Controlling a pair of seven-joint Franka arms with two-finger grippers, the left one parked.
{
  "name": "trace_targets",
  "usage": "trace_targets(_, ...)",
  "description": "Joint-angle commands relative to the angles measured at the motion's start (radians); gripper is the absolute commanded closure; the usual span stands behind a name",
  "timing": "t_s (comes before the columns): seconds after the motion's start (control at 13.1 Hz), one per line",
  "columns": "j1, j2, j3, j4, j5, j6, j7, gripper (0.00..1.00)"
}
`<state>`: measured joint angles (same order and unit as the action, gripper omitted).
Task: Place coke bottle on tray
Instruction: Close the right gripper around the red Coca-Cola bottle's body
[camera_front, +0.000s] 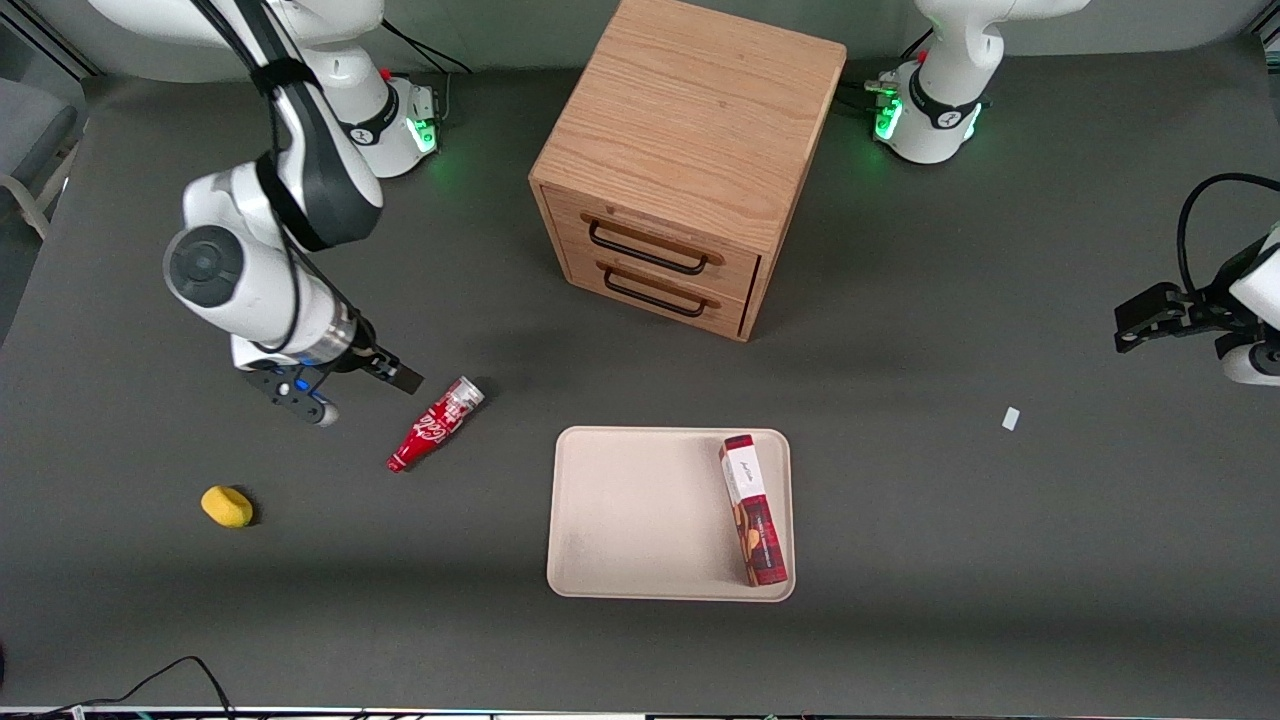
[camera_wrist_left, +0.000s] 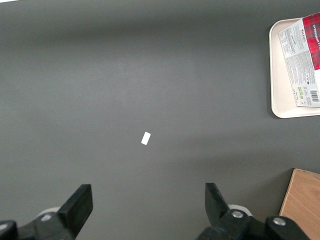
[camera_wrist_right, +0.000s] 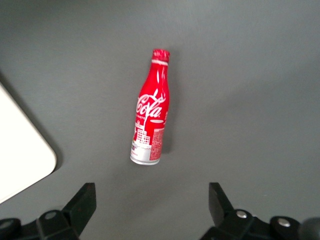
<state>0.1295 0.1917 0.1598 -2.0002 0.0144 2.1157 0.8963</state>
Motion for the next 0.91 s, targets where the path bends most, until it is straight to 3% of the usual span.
trace_targets(0.0,0.022,0.064,0.001,-0.061,-0.013,0.127,0.125,0.0)
trace_targets(0.23,0.021,0.129,-0.002,-0.094,-0.024,0.211,0.151,0.0)
trace_targets(0.46,0.007,0.173,-0.008,-0.092,-0.103,0.272,0.196,0.0)
trace_targets(0.84,0.002,0.264,-0.017,-0.085,-0.106,0.418,0.194,0.0)
